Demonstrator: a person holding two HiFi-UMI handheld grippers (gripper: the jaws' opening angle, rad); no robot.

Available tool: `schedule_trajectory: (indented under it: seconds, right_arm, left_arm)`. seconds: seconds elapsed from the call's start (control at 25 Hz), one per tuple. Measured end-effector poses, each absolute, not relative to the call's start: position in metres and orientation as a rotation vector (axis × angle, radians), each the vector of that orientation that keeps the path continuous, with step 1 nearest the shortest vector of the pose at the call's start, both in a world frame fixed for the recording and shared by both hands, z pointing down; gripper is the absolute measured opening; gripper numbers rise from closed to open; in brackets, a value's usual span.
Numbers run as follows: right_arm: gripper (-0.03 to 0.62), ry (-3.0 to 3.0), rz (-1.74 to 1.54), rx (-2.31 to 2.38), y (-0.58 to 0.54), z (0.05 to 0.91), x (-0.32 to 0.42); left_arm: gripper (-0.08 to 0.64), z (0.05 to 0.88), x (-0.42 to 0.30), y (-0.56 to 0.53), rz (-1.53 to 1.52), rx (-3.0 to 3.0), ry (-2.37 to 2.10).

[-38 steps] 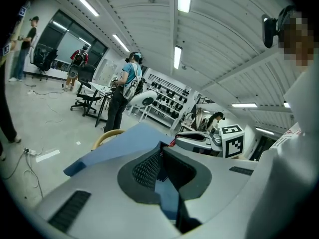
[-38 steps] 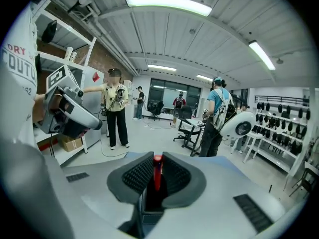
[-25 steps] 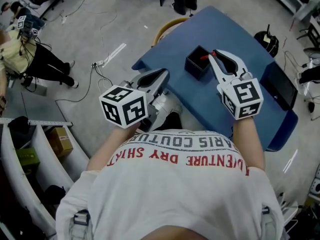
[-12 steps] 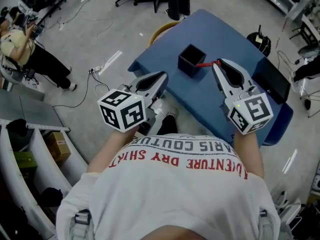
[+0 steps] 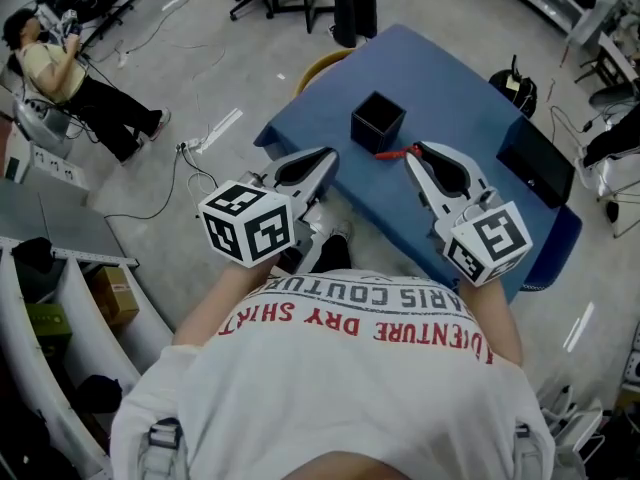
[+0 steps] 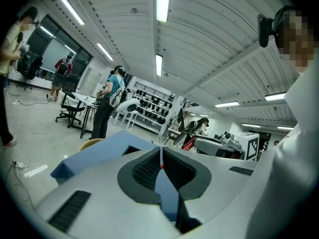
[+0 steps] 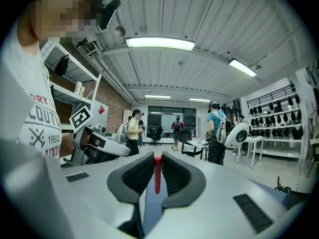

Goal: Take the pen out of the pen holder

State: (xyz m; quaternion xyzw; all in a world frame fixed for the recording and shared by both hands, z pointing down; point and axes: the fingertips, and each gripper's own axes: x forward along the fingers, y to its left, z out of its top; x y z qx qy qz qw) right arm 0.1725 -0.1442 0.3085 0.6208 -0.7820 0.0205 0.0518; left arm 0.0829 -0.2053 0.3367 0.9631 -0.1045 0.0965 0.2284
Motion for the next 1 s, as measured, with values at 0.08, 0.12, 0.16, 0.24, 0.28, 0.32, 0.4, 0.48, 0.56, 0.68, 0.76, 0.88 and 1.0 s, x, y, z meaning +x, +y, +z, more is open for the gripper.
schedule_trajectory:
  seconds: [0.08,0.12,0.16,0.24,0.28,0.32,0.4,0.48,0.56,0.68,0.76,0.88,1.0]
  right_arm:
    - [0.06,-2.385,0.065,1.879,-0.144,0.309,0.171]
    - [0.06,-2.388,0.067,1.877,-0.144,0.309,0.17]
    - [0.06,-2.392,0.069,1.875,-0.145,0.309,0.168]
    - [0.06,-2.401,0.069,1.868,-0.146,0.31,0.166]
    - [0.06,-2.405,0.069,1.863,-0.147,0.311,0.165]
    - [0.06,-2.409,0.069,1.859,-0.148,0.312,0.165]
    - [0.06,-2.421,0.072,1.852,-0.15,0.312,0.167]
    - [0.06,-2.429,0.074,1.849,-0.152,0.312,0.168]
    - [0.06,-2.429,0.073,1.85,-0.154,0.313,0.17]
    - [0.06,-2.431,0.083,1.861,-0.156,0.314,0.173]
    - [0.06,-2.427,0.093,1.867,-0.158,0.316,0.176]
    - [0.06,-2.432,0.105,1.868,-0.159,0.318,0.178]
    - [0.06,-2.434,0.12,1.873,-0.16,0.319,0.18]
  left_arm:
    - [0.038,0.336,0.083,-0.205,0.27,2.652,-0.289]
    - [0.038,0.336,0.083,-0.205,0.273,2.652,-0.287]
    - [0.04,0.336,0.083,-0.204,0.277,2.654,-0.284]
    - [0.038,0.335,0.082,-0.204,0.283,2.659,-0.281]
    - [0.04,0.335,0.083,-0.204,0.286,2.661,-0.282]
    - [0.04,0.335,0.084,-0.205,0.29,2.663,-0.283]
    - [0.04,0.337,0.086,-0.208,0.3,2.666,-0.292]
    - [0.038,0.338,0.088,-0.211,0.311,2.668,-0.301]
    - [0.038,0.339,0.09,-0.213,0.318,2.668,-0.301]
    - [0.04,0.34,0.093,-0.215,0.327,2.669,-0.296]
    - [0.04,0.341,0.094,-0.216,0.332,2.669,-0.297]
    - [0.04,0.344,0.095,-0.217,0.347,2.666,-0.303]
    - [0.038,0.348,0.096,-0.217,0.357,2.661,-0.304]
